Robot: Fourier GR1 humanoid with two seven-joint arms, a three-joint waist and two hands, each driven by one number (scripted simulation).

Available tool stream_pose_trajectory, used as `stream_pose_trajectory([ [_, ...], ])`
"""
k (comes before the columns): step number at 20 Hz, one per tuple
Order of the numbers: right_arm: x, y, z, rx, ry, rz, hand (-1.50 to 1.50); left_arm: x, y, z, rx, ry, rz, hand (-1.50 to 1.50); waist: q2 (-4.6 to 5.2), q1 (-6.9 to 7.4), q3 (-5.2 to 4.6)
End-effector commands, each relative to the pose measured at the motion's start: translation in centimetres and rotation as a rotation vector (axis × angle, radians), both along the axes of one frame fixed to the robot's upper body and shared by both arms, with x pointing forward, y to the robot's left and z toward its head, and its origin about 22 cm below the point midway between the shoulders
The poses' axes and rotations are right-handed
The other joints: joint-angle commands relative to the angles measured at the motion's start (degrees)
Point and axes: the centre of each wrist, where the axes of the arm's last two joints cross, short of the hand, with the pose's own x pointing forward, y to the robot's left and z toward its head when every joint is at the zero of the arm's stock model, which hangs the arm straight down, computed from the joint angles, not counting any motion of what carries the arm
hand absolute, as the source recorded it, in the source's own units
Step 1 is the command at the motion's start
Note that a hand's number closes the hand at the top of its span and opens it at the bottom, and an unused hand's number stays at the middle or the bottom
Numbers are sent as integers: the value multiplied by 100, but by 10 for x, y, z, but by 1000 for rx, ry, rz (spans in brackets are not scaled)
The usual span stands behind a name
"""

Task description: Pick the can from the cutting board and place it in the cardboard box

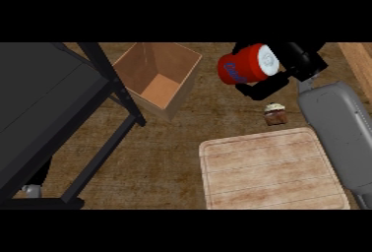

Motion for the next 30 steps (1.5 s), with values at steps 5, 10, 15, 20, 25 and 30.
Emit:
stream_pose_trajectory([
  [5, 11, 75, 45, 47, 12, 99, 150, 0, -33, 7, -58, -49, -37, 0, -40, -72, 34],
  [10, 22, 123, 37, 20, 38, 66, 150, 12, -61, 12, -66, -61, -68, 0, 10, 13, 34],
  [15, 23, 172, 44, -37, 77, 68, 150, 13, -26, 16, -63, -51, -67, 0, 11, 42, 30],
  [20, 32, 182, 16, -84, 127, 24, 150, 11, -50, 8, -64, -52, -93, 0, 60, 218, 28],
  [25, 41, 178, -8, -164, 189, -21, 150, 13, -30, 15, -51, -60, -101, 0, 81, 319, 26],
  [30, 44, 169, -25, -103, 271, -66, -150, 32, -47, 26, -55, -79, -130, 0, 124, 392, 28],
])
